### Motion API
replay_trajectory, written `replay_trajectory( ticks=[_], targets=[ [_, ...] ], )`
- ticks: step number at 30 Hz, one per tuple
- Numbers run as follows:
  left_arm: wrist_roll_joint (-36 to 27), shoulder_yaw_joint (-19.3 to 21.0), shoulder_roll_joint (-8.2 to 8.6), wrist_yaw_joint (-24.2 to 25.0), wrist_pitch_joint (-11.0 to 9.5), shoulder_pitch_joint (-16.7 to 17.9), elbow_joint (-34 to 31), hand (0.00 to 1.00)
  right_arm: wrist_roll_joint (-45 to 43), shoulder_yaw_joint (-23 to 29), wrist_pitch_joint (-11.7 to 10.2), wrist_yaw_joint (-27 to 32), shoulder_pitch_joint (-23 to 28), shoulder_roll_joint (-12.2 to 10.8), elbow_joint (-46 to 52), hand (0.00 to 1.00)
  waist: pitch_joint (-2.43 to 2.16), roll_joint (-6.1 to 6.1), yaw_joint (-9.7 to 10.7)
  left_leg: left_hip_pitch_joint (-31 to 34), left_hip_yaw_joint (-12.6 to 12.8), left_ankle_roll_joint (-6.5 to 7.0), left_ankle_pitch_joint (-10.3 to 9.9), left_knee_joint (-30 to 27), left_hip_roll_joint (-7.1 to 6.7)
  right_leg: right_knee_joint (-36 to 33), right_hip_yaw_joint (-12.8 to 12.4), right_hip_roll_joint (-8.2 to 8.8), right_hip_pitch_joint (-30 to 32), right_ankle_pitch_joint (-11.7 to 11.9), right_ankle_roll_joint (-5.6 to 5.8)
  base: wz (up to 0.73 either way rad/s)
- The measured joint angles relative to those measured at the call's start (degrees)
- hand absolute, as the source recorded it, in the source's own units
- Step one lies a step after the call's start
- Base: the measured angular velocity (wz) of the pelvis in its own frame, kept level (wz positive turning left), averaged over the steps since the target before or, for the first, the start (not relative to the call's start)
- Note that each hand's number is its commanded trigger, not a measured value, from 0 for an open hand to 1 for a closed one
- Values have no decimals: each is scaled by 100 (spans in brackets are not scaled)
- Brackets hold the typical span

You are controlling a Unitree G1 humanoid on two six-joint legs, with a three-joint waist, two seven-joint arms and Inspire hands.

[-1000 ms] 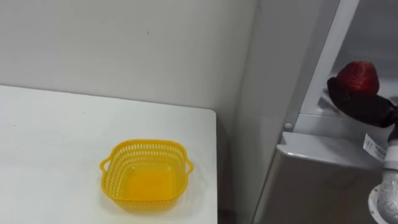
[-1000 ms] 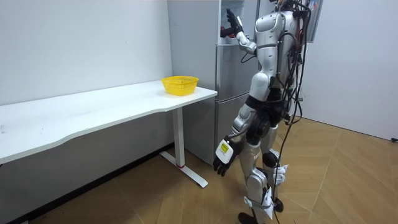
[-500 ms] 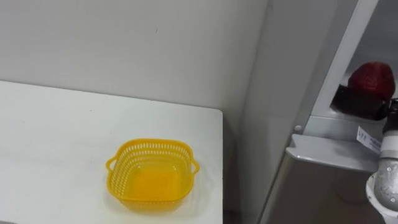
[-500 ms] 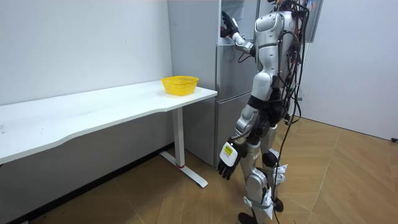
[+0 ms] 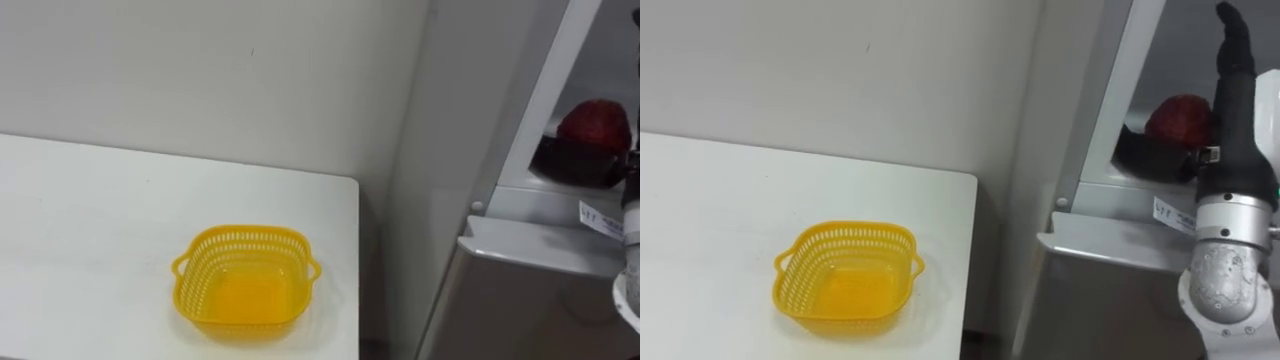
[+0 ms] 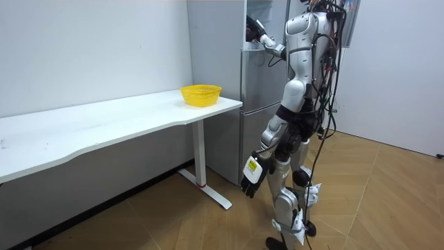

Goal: Retrieve from the upper fridge

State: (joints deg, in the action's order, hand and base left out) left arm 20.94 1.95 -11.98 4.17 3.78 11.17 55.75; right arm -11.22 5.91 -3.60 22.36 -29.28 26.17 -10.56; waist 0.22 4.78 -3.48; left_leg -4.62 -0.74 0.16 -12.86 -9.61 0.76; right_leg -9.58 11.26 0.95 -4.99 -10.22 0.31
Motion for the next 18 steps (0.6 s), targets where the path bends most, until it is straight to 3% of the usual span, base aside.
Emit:
replay_trajectory(
  ticks=[11, 18],
  targets=[
    [2, 16, 18, -236, 5, -29, 160, 0, 783, -5, 186, -593, 10, 14, 32, 0, 0, 0, -1, -107, 55, 0, 0, 7, 5, 6, -21, -2, -92, 0, 0, 0],
    [-1, 22, 22, -406, 168, -4, 167, 0, 1419, -5, 232, -858, 73, 14, 60, 0, -7, 9, 4, -113, 96, 0, 0, 6, 9, 7, -16, -1, -100, 0, 0, -1]
  ],
)
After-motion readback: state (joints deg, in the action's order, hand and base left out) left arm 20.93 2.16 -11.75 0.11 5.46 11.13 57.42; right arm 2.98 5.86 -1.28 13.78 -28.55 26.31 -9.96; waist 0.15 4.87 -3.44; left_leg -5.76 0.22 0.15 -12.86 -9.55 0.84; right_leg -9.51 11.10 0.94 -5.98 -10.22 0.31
